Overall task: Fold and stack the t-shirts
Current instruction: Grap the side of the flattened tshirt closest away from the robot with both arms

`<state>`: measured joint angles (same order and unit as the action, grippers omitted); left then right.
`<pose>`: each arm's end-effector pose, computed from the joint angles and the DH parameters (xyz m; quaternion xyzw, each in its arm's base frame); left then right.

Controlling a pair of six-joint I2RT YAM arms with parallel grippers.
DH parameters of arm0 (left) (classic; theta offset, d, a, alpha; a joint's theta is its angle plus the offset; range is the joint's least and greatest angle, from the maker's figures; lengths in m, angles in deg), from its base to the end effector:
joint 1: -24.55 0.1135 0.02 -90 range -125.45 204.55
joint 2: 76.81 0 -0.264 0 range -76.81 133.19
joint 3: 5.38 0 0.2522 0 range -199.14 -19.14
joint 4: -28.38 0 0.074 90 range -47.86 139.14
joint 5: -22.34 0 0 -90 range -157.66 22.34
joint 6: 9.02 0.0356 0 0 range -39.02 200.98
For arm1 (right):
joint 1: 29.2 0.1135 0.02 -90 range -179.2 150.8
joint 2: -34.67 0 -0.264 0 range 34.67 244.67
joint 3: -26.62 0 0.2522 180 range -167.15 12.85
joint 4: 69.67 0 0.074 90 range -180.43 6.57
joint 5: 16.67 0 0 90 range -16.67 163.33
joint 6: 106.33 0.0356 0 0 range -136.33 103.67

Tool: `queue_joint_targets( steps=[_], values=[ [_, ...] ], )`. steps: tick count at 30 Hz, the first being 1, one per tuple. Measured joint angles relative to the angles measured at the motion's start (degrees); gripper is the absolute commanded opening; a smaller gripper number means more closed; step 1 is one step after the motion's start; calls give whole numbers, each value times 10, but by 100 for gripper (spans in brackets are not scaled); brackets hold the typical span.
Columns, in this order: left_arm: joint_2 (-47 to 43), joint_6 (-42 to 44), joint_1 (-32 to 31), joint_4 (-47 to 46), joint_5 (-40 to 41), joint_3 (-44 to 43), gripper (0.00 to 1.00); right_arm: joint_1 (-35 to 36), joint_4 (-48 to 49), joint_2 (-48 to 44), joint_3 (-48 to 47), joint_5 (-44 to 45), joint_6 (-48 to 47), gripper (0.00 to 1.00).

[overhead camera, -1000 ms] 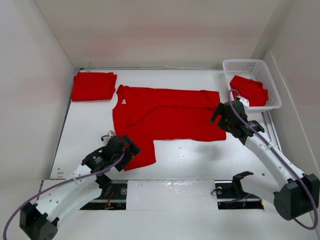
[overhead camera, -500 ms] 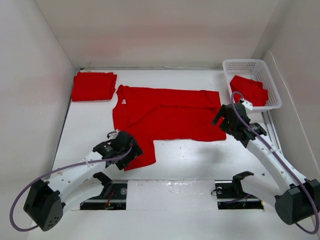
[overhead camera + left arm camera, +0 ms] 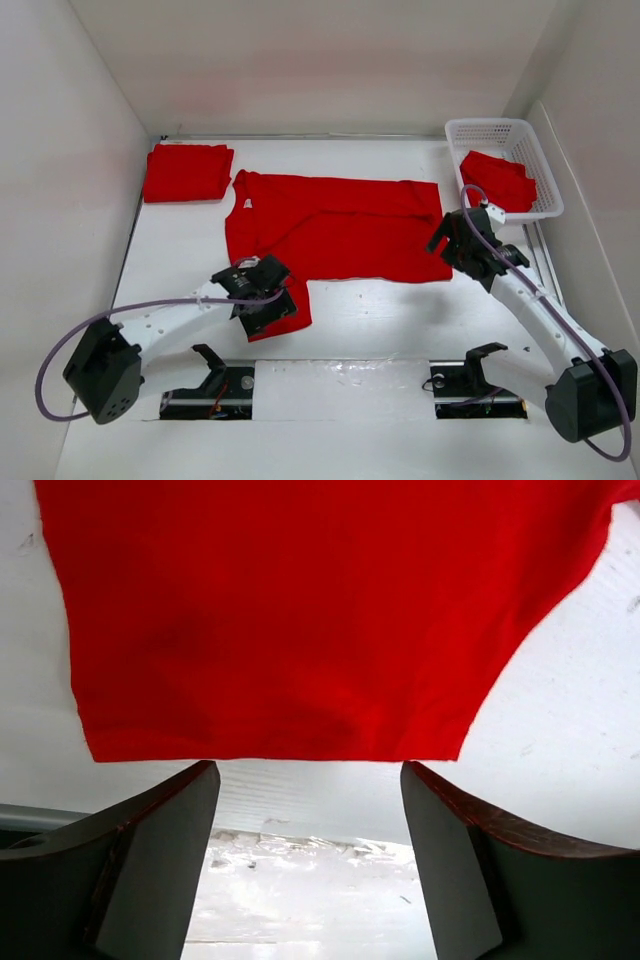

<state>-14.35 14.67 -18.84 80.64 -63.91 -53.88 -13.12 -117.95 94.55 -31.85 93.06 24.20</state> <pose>0.1374 -0.1267 0.1865 -0.2009 0.9572 -0.1499 0.1447 0.2043 0.0464 0.2537 0.2535 0.8914 0.0194 0.3751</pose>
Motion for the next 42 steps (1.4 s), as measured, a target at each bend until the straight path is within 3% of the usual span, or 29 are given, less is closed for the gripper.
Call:
queue_joint_targets(
  steps=[4,13,20,25,26,28,34,42],
  values=[
    [48,0,-4,-6,0,-11,61,-13,2,7,7,-3,-7,100],
    [59,-8,-4,-18,7,-6,58,-42,7,17,7,-12,-26,100],
    [75,-21,-4,-29,13,3,46,-58,11,17,15,-22,-28,100],
    [84,-23,-4,-22,17,2,31,-63,11,17,17,-26,-28,100],
    [87,-23,-4,-20,18,1,25,-64,11,17,17,-26,-28,100],
    [91,-24,-4,-16,20,-1,0,-66,11,17,19,-26,-27,100],
    [94,-26,-4,-18,24,-3,0,-70,4,11,34,-36,-17,100],
    [89,-25,-5,-33,56,-6,0,-71,1,11,51,-56,17,87]
  ],
)
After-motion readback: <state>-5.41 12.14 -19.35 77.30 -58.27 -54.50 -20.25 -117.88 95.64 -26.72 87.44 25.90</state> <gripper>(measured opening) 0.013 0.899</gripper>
